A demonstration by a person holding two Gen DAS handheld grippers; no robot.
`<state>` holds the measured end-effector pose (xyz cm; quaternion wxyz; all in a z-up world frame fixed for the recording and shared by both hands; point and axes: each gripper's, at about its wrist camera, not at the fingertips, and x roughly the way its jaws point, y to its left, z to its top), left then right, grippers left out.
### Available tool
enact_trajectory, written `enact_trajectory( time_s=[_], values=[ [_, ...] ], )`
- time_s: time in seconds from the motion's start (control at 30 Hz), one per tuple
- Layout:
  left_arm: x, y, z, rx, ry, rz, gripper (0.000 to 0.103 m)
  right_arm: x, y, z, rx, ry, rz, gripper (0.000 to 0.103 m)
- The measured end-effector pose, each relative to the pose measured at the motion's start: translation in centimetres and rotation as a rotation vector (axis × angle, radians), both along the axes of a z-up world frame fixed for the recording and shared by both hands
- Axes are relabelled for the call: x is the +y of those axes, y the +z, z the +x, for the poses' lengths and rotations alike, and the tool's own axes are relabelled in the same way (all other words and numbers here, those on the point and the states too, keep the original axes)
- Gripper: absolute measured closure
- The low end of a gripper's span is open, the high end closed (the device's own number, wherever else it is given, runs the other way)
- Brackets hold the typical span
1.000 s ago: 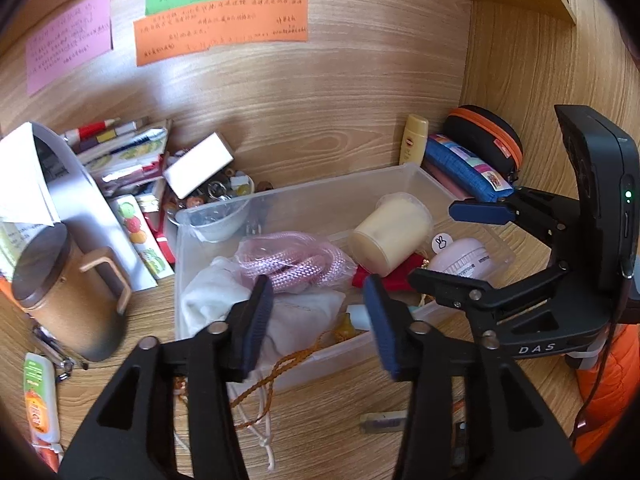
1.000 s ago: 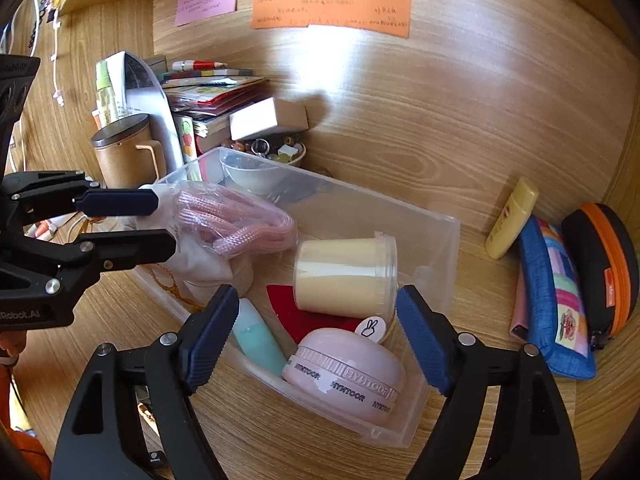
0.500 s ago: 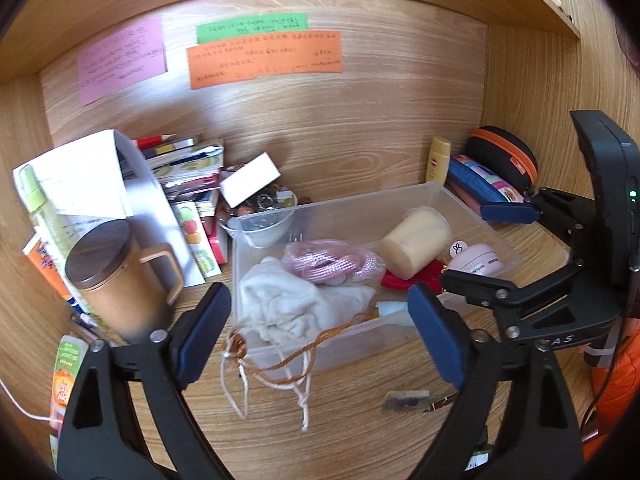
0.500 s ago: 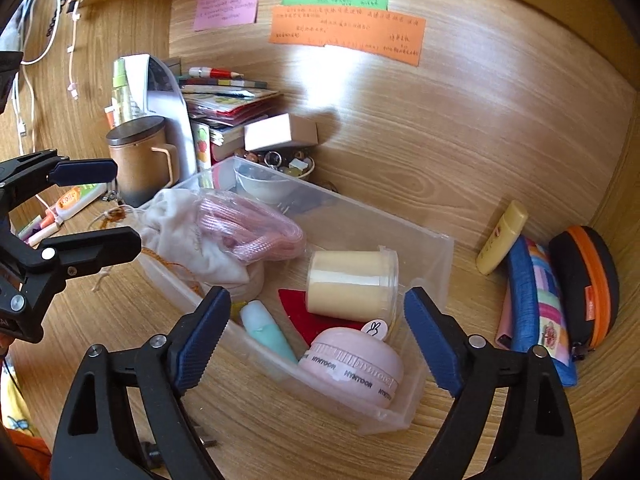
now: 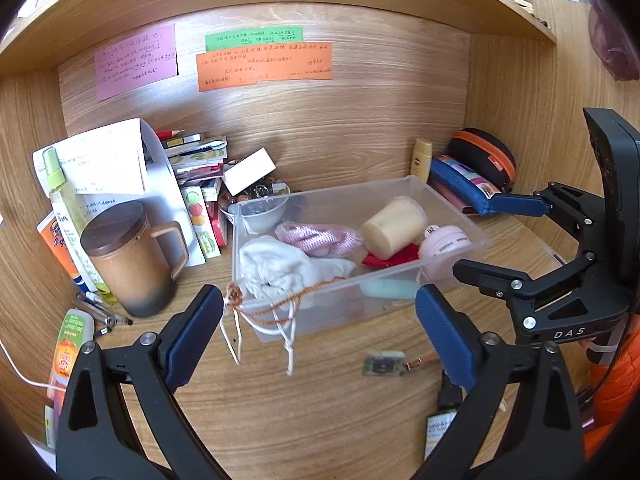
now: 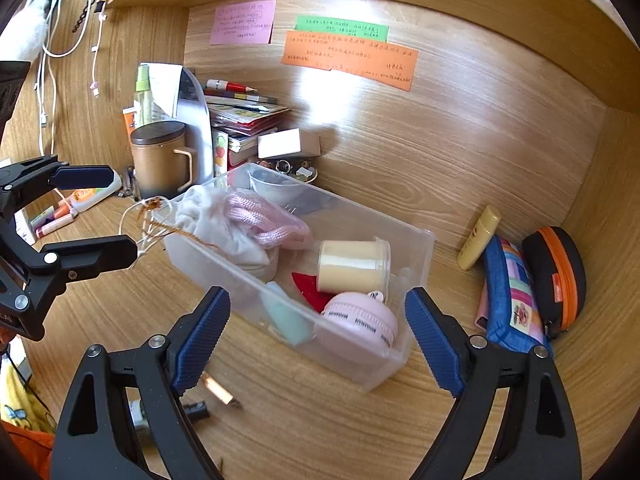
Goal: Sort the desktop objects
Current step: 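Withdraw both tools from the box toward the green spray bottle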
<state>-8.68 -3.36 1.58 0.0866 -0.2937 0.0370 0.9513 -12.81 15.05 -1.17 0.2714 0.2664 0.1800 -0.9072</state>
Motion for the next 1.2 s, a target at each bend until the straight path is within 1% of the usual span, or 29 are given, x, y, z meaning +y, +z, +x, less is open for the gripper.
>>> enact_trajectory(
  time_s=[0.27, 0.47, 0.67, 0.8, 0.9, 1.0, 1.13, 1.2],
  values=[
    [0.5, -0.9, 1.8, -0.033, -0.012, 0.025, 0.004, 1.0, -0.3, 2.4, 0.008, -0.01, -0.002, 0.015],
    [0.9, -1.9, 2.8, -0.064, -0.019, 0.041, 0.004, 1.9, -1.2, 3.4, -0.021, -0.023, -0.005, 0.015],
    [1.5, -2.6, 4.3, -0.07, -0.043, 0.048, 0.004, 2.8, -2.4, 4.4, -0.052, -0.049, 0.01, 0.015],
    [2.1, -3.3, 4.9, -0.09, -0.06, 0.057, 0.004, 3.4, -3.5, 5.9, -0.059, -0.031, 0.011, 0.015],
    [2.5, -4.1, 4.9, -0.111, -0.076, 0.076, 0.004, 3.8, -4.2, 6.7, -0.078, -0.01, -0.014, 0.015],
    [3.1, -4.8, 4.8, -0.137, -0.089, 0.089, 0.004, 3.7, -5.0, 7.4, -0.083, -0.004, -0.005, 0.015],
    [3.8, -5.7, 4.9, -0.16, -0.098, 0.083, 0.004, 3.4, -6.3, 7.9, -0.086, 0.003, 0.015, 0.018],
    [4.1, -6.1, 4.8, -0.176, -0.101, 0.085, 0.004, 3.3, -7.0, 8.0, -0.103, 0.008, 0.024, 0.024]
  ],
)
